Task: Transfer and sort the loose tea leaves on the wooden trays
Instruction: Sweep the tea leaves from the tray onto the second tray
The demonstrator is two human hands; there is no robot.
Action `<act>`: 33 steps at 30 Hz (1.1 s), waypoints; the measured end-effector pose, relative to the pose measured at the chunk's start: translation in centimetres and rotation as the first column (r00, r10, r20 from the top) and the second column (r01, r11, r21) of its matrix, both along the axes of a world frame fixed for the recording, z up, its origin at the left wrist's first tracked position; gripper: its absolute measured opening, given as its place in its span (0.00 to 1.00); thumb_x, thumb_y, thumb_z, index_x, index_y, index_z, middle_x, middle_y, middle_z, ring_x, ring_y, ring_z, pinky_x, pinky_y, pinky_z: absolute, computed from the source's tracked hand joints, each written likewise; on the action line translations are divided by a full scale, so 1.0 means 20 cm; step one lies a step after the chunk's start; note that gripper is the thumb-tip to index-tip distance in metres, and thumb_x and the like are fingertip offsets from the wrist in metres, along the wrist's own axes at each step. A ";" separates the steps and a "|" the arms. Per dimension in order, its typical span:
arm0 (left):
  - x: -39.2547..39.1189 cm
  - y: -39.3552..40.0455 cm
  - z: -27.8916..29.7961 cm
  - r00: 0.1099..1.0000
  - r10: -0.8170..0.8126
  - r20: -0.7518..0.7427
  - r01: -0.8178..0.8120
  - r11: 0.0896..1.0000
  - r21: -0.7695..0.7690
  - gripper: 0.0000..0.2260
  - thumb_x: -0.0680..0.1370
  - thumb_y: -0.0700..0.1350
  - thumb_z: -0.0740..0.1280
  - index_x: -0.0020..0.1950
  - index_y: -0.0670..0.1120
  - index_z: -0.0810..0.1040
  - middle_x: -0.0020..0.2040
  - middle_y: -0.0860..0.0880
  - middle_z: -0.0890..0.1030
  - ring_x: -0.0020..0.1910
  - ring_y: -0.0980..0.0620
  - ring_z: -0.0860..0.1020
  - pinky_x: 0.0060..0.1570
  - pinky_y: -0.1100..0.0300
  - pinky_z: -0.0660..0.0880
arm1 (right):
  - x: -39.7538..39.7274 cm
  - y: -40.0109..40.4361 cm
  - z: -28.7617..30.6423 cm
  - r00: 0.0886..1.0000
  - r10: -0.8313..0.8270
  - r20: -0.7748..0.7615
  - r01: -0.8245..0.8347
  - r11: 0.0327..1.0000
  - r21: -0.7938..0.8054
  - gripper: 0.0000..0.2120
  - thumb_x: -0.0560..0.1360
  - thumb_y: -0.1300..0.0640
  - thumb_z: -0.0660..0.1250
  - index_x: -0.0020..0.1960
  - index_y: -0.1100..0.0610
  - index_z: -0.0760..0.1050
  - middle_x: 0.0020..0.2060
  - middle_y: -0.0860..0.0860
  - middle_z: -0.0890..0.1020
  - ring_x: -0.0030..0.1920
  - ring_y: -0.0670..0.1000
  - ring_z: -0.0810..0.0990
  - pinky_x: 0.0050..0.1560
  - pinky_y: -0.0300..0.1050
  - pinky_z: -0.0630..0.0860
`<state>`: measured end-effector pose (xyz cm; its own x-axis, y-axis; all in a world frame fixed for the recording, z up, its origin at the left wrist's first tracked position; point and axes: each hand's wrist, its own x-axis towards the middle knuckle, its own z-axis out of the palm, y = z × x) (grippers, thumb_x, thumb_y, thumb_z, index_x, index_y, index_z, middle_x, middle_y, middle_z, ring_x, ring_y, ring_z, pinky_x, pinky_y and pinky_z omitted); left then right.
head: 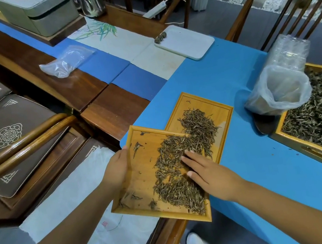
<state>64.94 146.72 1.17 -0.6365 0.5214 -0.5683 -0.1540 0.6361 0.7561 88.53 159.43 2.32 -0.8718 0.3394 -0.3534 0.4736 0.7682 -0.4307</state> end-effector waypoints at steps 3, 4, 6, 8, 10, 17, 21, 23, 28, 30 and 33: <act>0.01 0.01 -0.01 1.000 -0.012 -0.021 0.012 1.000 0.000 0.22 0.81 0.59 0.49 0.57 0.49 0.78 0.53 0.45 0.81 0.53 0.44 0.79 0.60 0.42 0.73 | -0.07 -0.06 0.01 0.997 0.064 -0.047 -0.063 0.998 0.022 0.25 0.81 0.45 0.44 0.76 0.49 0.47 0.77 0.46 0.46 0.76 0.45 0.42 0.73 0.39 0.39; 0.02 0.02 -0.01 1.000 -0.012 -0.023 0.012 1.000 0.000 0.21 0.81 0.59 0.49 0.55 0.49 0.78 0.52 0.45 0.82 0.52 0.45 0.79 0.60 0.43 0.74 | -0.09 -0.07 0.01 0.995 0.082 -0.054 -0.081 0.996 0.029 0.25 0.81 0.46 0.44 0.76 0.49 0.47 0.77 0.46 0.47 0.76 0.45 0.42 0.73 0.40 0.38; 0.02 0.02 0.00 0.999 -0.021 -0.046 0.020 1.000 -0.008 0.20 0.81 0.58 0.49 0.51 0.52 0.78 0.51 0.46 0.82 0.51 0.46 0.80 0.58 0.45 0.74 | -0.11 -0.09 0.01 0.993 0.098 -0.060 -0.095 0.995 0.038 0.24 0.81 0.46 0.44 0.76 0.49 0.48 0.77 0.46 0.47 0.76 0.46 0.42 0.73 0.41 0.38; 0.01 0.02 0.00 0.997 -0.032 -0.072 0.032 0.999 -0.007 0.19 0.81 0.58 0.49 0.49 0.53 0.78 0.49 0.47 0.82 0.50 0.47 0.80 0.57 0.47 0.75 | -0.11 -0.09 0.00 0.995 0.086 -0.053 -0.083 0.996 0.043 0.24 0.81 0.46 0.44 0.76 0.48 0.47 0.77 0.46 0.47 0.76 0.46 0.42 0.73 0.42 0.39; 0.01 0.01 0.00 0.994 -0.053 -0.099 0.052 0.999 -0.018 0.20 0.81 0.59 0.49 0.50 0.52 0.78 0.49 0.47 0.82 0.49 0.47 0.80 0.54 0.48 0.75 | -0.09 -0.07 -0.02 0.997 0.071 -0.039 -0.069 0.996 0.054 0.24 0.81 0.46 0.44 0.76 0.48 0.47 0.77 0.46 0.47 0.76 0.46 0.42 0.74 0.41 0.40; -0.03 -0.03 0.00 0.989 -0.092 -0.113 0.086 0.995 -0.060 0.22 0.80 0.60 0.49 0.46 0.50 0.78 0.44 0.48 0.81 0.46 0.48 0.80 0.45 0.54 0.75 | -0.04 -0.03 -0.05 0.999 0.031 -0.012 -0.031 0.999 0.022 0.25 0.81 0.45 0.44 0.76 0.48 0.47 0.77 0.46 0.46 0.76 0.44 0.41 0.72 0.37 0.41; -0.05 -0.06 0.01 0.980 -0.125 -0.157 0.119 0.992 -0.048 0.22 0.81 0.58 0.48 0.39 0.53 0.78 0.37 0.50 0.81 0.40 0.50 0.80 0.41 0.55 0.75 | -0.05 -0.01 -0.05 1.000 0.002 -0.001 -0.002 1.000 0.005 0.25 0.81 0.46 0.44 0.76 0.49 0.47 0.77 0.46 0.46 0.76 0.44 0.41 0.73 0.38 0.42; -0.06 -0.08 0.02 0.980 -0.122 -0.156 0.117 0.992 -0.041 0.21 0.81 0.56 0.49 0.39 0.52 0.77 0.38 0.48 0.80 0.41 0.49 0.79 0.48 0.51 0.76 | -0.05 0.01 -0.05 1.000 -0.014 0.007 0.014 1.000 0.012 0.25 0.81 0.46 0.44 0.76 0.50 0.46 0.77 0.46 0.47 0.76 0.44 0.41 0.73 0.38 0.42; -0.06 -0.12 0.04 0.980 -0.105 -0.171 0.102 0.994 -0.024 0.19 0.81 0.56 0.49 0.43 0.53 0.76 0.38 0.50 0.79 0.41 0.50 0.78 0.47 0.52 0.76 | -0.06 0.08 -0.03 0.995 -0.084 0.057 0.083 0.996 0.009 0.26 0.81 0.47 0.45 0.77 0.52 0.46 0.77 0.48 0.47 0.76 0.46 0.43 0.74 0.39 0.42; -0.05 -0.12 0.05 0.987 -0.092 -0.136 0.092 0.996 -0.002 0.19 0.81 0.56 0.48 0.48 0.50 0.77 0.43 0.47 0.80 0.46 0.47 0.79 0.54 0.46 0.76 | -0.06 0.09 -0.03 0.989 -0.125 0.075 0.124 0.992 0.017 0.26 0.81 0.47 0.45 0.77 0.53 0.46 0.77 0.48 0.46 0.76 0.46 0.43 0.74 0.40 0.43; -0.05 -0.11 0.06 0.990 -0.088 -0.107 0.087 0.996 -0.013 0.20 0.82 0.57 0.48 0.49 0.51 0.77 0.46 0.46 0.80 0.49 0.45 0.79 0.59 0.44 0.74 | -0.09 0.08 0.00 0.990 -0.140 0.022 0.140 0.990 0.016 0.26 0.81 0.46 0.45 0.77 0.53 0.47 0.77 0.48 0.47 0.76 0.46 0.44 0.74 0.40 0.43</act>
<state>64.01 144.57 2.34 -0.6463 0.5730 -0.5039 -0.0158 0.6501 0.7597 86.75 160.98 2.29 -0.8069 0.4624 -0.3675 0.5867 0.6997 -0.4078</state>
